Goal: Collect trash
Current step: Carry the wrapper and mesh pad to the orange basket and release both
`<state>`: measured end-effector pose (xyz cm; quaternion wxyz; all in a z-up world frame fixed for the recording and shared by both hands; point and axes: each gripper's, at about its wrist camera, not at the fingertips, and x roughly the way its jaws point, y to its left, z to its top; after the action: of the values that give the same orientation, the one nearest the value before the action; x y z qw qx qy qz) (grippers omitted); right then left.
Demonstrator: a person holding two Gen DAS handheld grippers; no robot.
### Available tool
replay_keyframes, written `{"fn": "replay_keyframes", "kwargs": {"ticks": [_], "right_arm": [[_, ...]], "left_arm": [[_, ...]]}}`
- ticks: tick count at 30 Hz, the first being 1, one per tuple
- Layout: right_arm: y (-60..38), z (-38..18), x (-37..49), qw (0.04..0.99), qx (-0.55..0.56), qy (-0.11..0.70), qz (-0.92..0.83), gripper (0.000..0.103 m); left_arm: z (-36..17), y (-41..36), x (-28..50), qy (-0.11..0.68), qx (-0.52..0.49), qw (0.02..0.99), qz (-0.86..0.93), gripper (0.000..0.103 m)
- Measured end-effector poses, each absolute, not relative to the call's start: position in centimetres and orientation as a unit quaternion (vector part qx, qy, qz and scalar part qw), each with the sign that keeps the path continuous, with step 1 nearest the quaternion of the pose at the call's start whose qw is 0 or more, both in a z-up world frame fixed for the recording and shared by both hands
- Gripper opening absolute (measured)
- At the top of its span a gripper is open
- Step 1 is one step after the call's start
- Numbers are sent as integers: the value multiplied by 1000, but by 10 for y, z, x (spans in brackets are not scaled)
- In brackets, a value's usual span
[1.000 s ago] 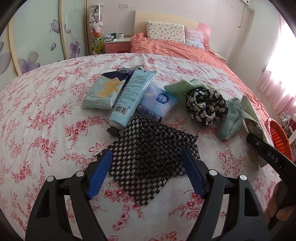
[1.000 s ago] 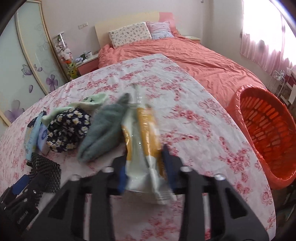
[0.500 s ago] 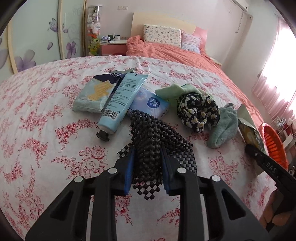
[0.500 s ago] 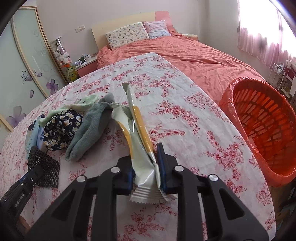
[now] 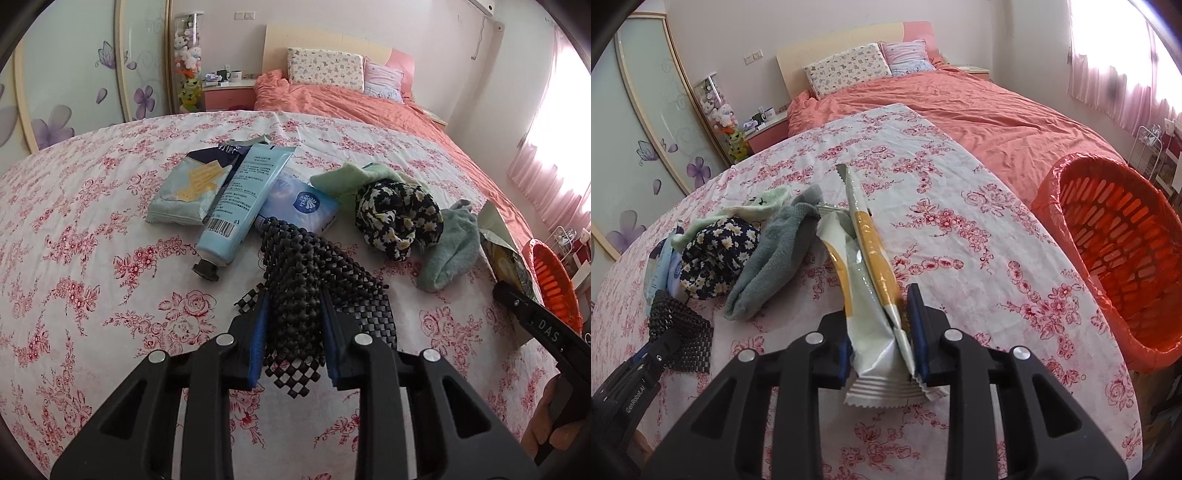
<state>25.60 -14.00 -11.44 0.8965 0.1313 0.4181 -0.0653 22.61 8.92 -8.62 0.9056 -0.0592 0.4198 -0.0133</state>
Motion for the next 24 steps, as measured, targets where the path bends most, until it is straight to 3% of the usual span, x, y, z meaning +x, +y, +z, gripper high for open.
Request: {"fn": "replay_keyframes", "kwargs": {"ticks": [5,6,7,8,10,24], "right_arm": [[-143,-114,255,897,138,416,-61,26],[-143,-113,255,897,135,416,-60,26],[-142,-112,255,899,127,416,-56,22],[-142,-111,255,900,123,416,-48,21],[-146,-107,253,902,134,409,-43,19],[-162,-54,204,923,163,348,-18,16]], "left_arm": [[-86,90,226,419,-68,905,-18,26],[-86,90,226,418,-69,906,-19,25],[-85,90,227,418,-66,906,-22,14],[-83,90,226,415,-61,907,-26,11],[-79,93,223,411,-69,908,-37,9],[-24,79,193,354,-68,931,-62,8]]}}
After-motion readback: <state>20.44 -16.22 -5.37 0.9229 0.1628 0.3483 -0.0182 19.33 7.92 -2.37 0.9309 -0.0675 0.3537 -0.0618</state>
